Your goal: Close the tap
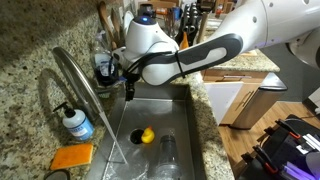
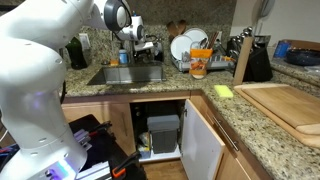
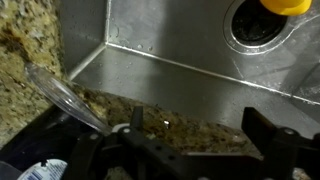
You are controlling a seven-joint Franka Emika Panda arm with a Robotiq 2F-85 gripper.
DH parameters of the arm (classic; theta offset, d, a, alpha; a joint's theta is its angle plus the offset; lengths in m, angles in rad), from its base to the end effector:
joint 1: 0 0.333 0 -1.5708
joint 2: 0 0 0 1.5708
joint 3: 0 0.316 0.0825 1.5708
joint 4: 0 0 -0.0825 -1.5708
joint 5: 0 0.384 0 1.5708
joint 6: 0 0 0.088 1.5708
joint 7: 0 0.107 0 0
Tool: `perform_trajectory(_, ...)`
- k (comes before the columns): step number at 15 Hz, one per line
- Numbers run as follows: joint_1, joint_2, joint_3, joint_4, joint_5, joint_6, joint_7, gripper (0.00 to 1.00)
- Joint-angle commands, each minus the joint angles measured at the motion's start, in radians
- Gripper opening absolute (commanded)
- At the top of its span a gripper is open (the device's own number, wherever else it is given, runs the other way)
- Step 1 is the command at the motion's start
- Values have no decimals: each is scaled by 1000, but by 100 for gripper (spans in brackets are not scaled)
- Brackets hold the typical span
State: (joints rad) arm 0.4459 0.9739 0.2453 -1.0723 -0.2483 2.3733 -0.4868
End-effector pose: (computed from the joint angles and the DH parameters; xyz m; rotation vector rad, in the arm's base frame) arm 0.6668 0.4522 0.2792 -2.5523 -1.7196 -0.5466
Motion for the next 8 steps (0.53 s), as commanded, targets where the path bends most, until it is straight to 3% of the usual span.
perform_trajectory(1, 44, 136, -2, 244, -22, -72, -98, 100)
perform_trajectory(3, 57, 171, -7, 327, -26, -79, -120, 100)
perform_trajectory(4, 40, 106, -1, 192, -15, -31, -78, 100)
perform_trajectory(8, 44, 117, -1, 213, -15, -33, -78, 100)
